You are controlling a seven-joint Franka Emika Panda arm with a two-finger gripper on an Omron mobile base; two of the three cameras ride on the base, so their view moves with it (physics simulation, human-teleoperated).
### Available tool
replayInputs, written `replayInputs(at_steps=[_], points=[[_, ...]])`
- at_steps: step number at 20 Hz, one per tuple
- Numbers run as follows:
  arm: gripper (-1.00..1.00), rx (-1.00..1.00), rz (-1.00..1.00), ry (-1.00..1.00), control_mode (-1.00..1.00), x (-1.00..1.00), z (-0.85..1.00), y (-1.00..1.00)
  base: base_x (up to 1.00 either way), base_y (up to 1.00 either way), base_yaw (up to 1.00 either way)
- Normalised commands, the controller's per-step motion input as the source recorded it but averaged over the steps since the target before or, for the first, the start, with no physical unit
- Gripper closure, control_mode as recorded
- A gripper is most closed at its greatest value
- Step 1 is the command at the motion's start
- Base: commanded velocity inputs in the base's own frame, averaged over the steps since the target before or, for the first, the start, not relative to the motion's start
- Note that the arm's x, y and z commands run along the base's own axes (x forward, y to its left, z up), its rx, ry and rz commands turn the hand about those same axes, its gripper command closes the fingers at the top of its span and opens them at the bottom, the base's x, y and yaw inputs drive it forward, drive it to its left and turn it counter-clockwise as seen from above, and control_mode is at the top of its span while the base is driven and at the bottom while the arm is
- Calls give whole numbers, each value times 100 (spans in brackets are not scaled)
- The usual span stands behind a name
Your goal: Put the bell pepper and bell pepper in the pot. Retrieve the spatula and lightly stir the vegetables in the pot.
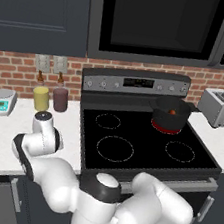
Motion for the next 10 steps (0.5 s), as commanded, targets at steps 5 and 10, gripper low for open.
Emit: replayInputs(at_steps=[5,10], points=[[100,0,0,-2,-100,0,6,-4,0,0,0],[100,3,0,-24,-100,-46,72,-37,0,0,0]])
